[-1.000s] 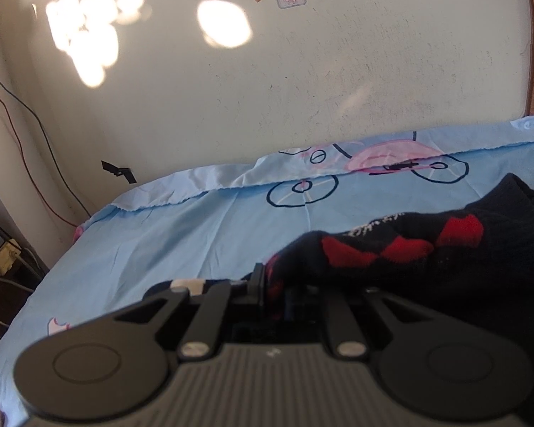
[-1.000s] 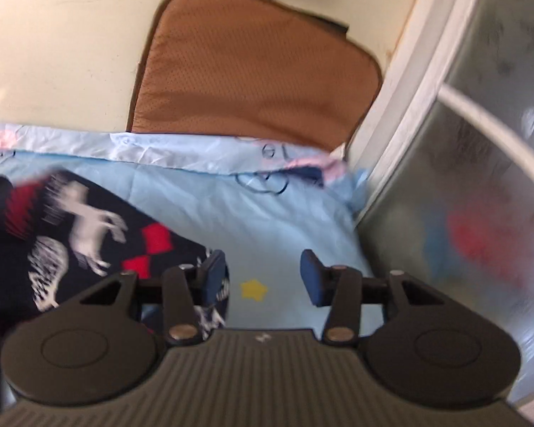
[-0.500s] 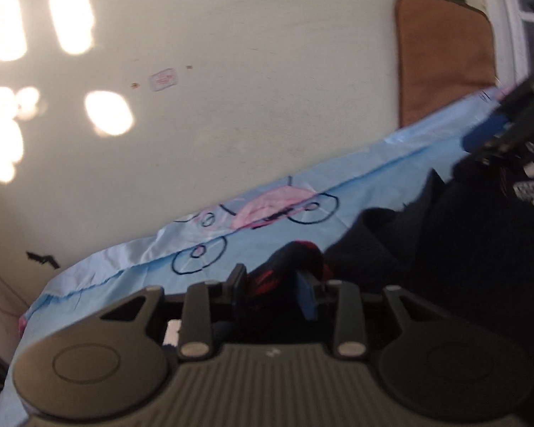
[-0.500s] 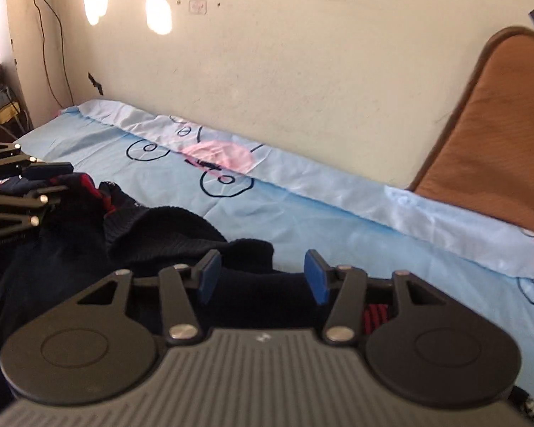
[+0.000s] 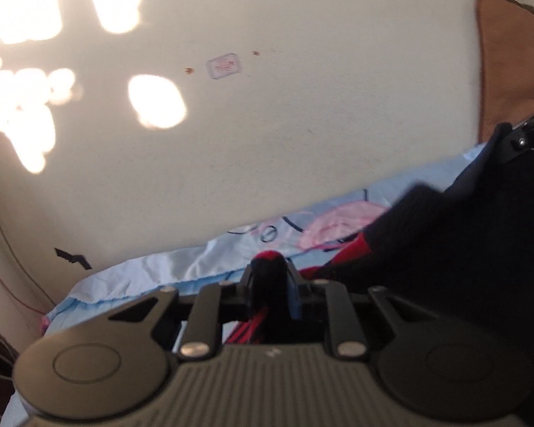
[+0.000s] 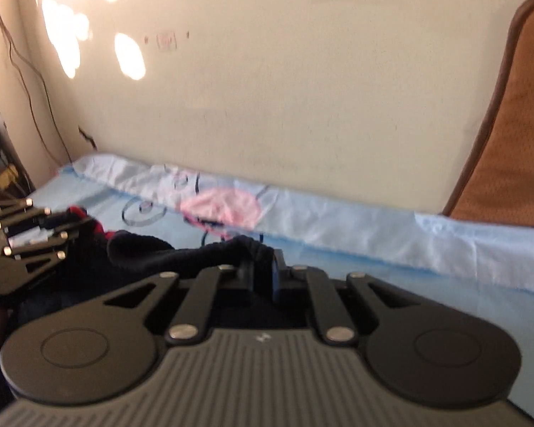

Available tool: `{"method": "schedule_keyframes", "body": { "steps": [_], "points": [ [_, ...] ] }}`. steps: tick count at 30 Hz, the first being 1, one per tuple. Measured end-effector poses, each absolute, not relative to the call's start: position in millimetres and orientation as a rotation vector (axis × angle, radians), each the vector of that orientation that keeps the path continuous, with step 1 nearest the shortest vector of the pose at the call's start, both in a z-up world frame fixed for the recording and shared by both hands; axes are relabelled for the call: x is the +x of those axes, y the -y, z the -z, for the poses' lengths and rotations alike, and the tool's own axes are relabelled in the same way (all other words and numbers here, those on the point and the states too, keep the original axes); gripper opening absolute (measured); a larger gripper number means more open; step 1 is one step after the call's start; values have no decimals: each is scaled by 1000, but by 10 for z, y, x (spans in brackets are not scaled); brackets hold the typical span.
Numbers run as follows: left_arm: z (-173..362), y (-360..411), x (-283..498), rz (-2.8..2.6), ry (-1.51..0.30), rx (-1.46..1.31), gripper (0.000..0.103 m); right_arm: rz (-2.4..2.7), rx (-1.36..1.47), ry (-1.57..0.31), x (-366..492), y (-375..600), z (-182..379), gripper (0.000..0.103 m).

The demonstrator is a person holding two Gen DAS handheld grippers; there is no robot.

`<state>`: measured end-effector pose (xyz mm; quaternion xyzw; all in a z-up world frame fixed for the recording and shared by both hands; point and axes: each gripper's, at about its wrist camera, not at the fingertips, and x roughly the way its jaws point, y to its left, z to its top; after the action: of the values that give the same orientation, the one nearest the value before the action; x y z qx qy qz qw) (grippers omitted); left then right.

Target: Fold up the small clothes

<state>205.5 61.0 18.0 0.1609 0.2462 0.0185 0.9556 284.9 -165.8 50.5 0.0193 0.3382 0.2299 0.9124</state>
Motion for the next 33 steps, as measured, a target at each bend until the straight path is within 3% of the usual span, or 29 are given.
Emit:
{"method": "schedule_keyframes", "body": {
  "steps": [4,7,8,10,13,15,22,28,33],
  "points": [
    [-346,-866,2114,-149,-451,222,16,-473,61,-620,3055,1450,-712,12],
    [-218,-945,2310,-223,-511,190,17,-451,4,-669,3228,1114,-443,13],
    [-104,-943,2404,-216,-560,196,22,-426,-33,-685,3274,1016,-304,14],
    [123,-906,2519,-181,-664,238,25,-351,-100,-747,3343,894,-36,24],
    [131,-858,2417,-165,-663,275,27,-346,-44,-775,3249,1099,9,26],
    [4,-858,2240,-153,-602,276,38,-351,51,-739,3023,1410,-167,32],
    [-361,-869,1486,-115,-474,260,46,-227,154,-596,1577,2632,-657,52],
    [-333,-426,1015,55,-462,239,49,-65,170,-644,435,3125,-402,55],
    [-92,65,885,150,-508,246,50,-69,171,-725,265,2992,-43,55]
  ]
}}
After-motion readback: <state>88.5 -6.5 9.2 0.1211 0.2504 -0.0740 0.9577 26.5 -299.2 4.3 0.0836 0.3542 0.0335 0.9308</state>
